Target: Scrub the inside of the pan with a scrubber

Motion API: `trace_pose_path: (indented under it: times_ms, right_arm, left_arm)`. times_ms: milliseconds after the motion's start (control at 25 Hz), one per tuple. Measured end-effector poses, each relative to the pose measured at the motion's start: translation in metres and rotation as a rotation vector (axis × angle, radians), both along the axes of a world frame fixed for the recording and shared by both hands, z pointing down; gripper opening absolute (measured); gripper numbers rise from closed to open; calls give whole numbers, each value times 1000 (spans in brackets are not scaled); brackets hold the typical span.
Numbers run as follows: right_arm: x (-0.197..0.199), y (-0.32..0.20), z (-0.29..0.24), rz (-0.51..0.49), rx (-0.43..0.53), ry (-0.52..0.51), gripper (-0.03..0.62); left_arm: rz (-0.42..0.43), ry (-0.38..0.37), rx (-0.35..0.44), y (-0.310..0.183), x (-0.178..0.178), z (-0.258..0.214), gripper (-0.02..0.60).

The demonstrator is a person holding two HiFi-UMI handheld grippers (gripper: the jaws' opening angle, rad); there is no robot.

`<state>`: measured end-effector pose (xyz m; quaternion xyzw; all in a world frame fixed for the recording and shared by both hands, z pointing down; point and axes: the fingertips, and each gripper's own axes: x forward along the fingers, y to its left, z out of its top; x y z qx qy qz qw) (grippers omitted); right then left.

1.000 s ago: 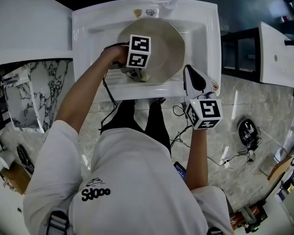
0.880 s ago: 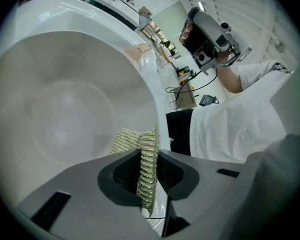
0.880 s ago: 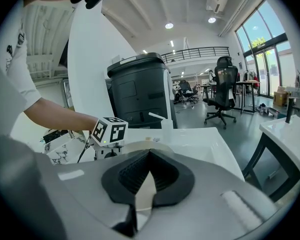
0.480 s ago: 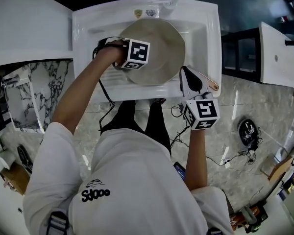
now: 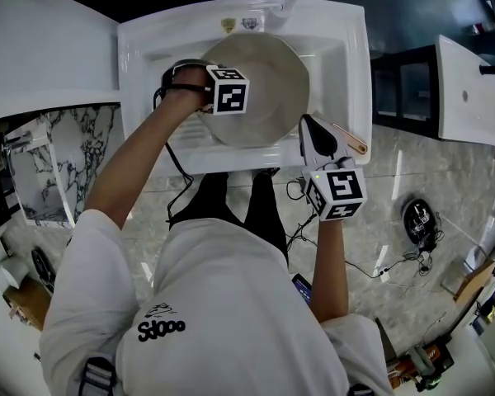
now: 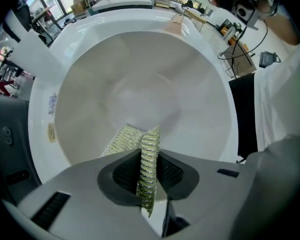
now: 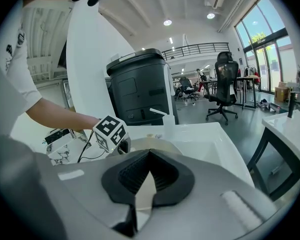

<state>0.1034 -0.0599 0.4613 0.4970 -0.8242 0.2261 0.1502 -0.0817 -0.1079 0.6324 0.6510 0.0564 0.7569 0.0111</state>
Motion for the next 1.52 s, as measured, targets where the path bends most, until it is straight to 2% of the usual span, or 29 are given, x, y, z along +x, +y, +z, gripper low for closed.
trace_pose_path:
  times_ms: [240, 400, 640, 880, 1000, 1200, 1360, 1520]
  right_arm:
    - [2, -3, 3, 1, -10, 0, 9]
    - [7, -3, 6, 13, -22, -2, 9]
    - [12, -4, 10, 22, -38, -7, 9]
    - [22, -3, 15, 33, -51, -15, 9]
    - [29, -5, 17, 34, -57, -16, 9]
    - [42, -11, 18, 33, -66, -23, 9]
    - [47, -16, 18, 5, -67, -32, 9]
    - [47, -25, 16, -22, -60, -36, 9]
  left_arm:
    - [-92, 88, 105, -31, 10, 9, 66]
    - [-106, 120, 161, -46, 18, 13, 66]
    - [-205, 169, 167, -63, 37, 21, 66]
    - [-231, 224, 238, -82, 66, 26, 66]
    - [-280, 273, 205, -81, 82, 32, 66]
    - [-419, 381, 92, -76, 111, 37, 66]
    - [-460, 435, 8, -67, 130, 38, 67]
    - [-492, 499, -43, -65, 148, 38, 67]
